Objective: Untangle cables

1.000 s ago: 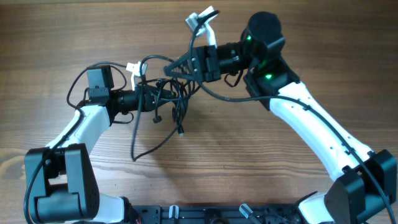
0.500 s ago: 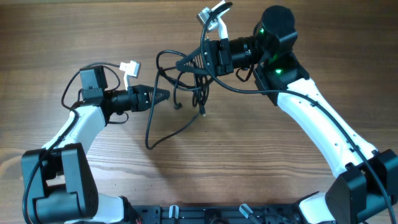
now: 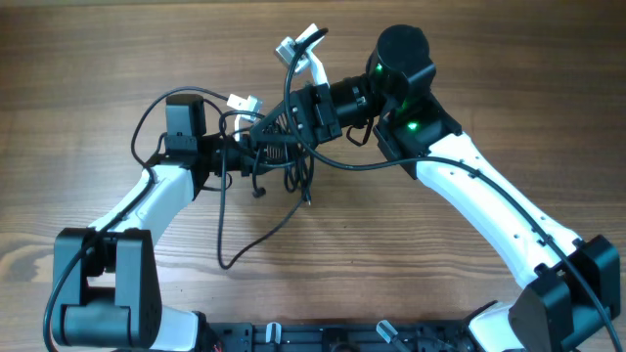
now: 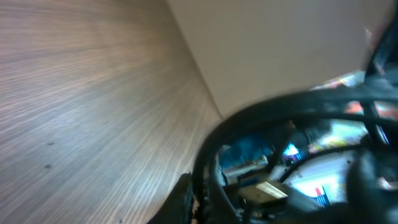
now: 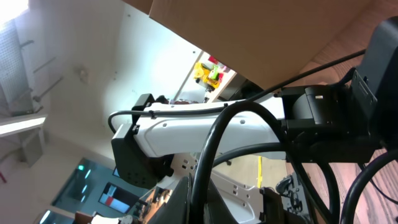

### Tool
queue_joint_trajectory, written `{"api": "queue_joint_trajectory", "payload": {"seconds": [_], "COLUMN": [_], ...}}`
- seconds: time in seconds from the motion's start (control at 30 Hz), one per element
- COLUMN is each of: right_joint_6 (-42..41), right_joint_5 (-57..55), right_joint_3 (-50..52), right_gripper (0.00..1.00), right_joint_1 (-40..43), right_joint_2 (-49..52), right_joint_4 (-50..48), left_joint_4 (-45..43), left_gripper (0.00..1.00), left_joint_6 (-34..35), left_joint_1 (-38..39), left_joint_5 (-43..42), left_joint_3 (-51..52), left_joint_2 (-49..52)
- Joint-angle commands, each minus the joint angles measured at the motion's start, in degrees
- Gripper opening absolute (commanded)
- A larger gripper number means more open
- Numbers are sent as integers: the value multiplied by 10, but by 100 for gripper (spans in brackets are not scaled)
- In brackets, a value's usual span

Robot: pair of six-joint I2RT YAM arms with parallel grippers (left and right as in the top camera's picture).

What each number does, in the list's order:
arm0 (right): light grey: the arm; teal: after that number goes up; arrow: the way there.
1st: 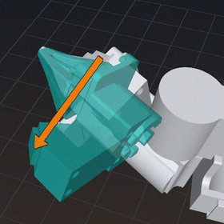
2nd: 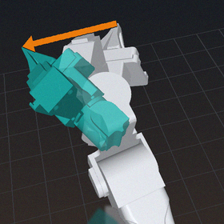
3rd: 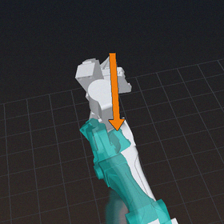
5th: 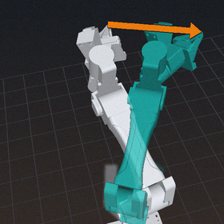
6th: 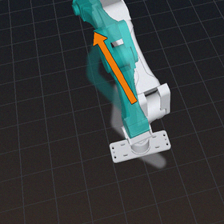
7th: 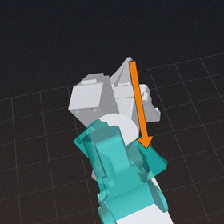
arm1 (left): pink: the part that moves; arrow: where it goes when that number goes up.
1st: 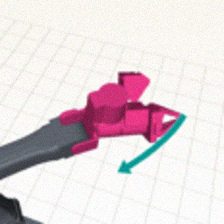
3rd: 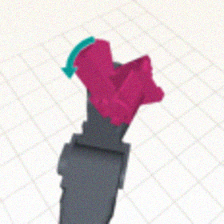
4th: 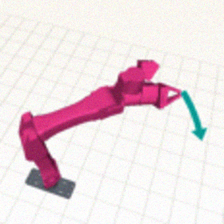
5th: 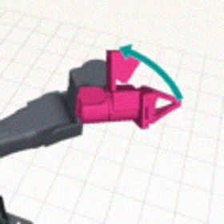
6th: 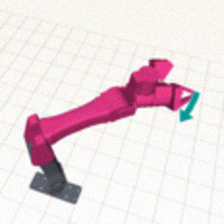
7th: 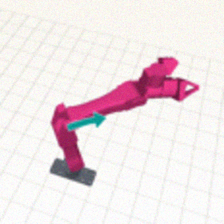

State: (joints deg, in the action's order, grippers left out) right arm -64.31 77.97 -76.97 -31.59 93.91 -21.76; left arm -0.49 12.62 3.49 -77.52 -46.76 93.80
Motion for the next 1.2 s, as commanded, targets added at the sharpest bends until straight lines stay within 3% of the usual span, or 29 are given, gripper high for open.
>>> {"api": "queue_joint_trajectory", "payload": {"seconds": [0.0, 0.07, 0.13, 0.23, 0.33, 0.43, 0.63, 0.77, 0.9, 1.07, 1.17], "right_joint_6": [-4, -9, -16, -21, -21, -21, -21, -16, -2, 26, 111], "right_joint_5": [2, 4, 4, 3, 5, 5, 10, 18, 24, 34, 33], "right_joint_3": [-5, -5, -5, -5, -5, -5, -5, -5, -2, 16, 17], "right_gripper": [4, 4, 4, 4, 4, 4, 4, 4, 4, 4, 4], "right_joint_1": [-9, -9, -9, -10, -10, -10, -10, -7, 10, 40, 80], "right_joint_2": [3, 3, 3, 3, 3, 3, 3, 3, 3, 4, 4], "right_joint_4": [-5, -6, -10, -19, -19, -19, -17, -17, -13, -7, 93], "left_joint_4": [-2, -2, -2, 2, 3, 5, 14, 68, 143, 186, 209], "left_gripper": [31, 38, 36, 20, 21, 6, 4, 4, 4, 4, 4], "left_joint_6": [48, 48, 48, 48, 78, 133, 136, 143, 191, 194, 193], "left_joint_1": [-2, -3, -3, -3, -12, -24, -41, -69, -121, -188, -242], "left_joint_5": [69, 69, 69, 70, 103, 155, 180, 299, 440, 516, 573], "left_joint_3": [0, 0, 0, 0, 0, 0, 0, 0, 0, 0, 0], "left_joint_2": [-7, -7, -7, -7, -7, -7, -7, -7, -7, -7, -7]}}
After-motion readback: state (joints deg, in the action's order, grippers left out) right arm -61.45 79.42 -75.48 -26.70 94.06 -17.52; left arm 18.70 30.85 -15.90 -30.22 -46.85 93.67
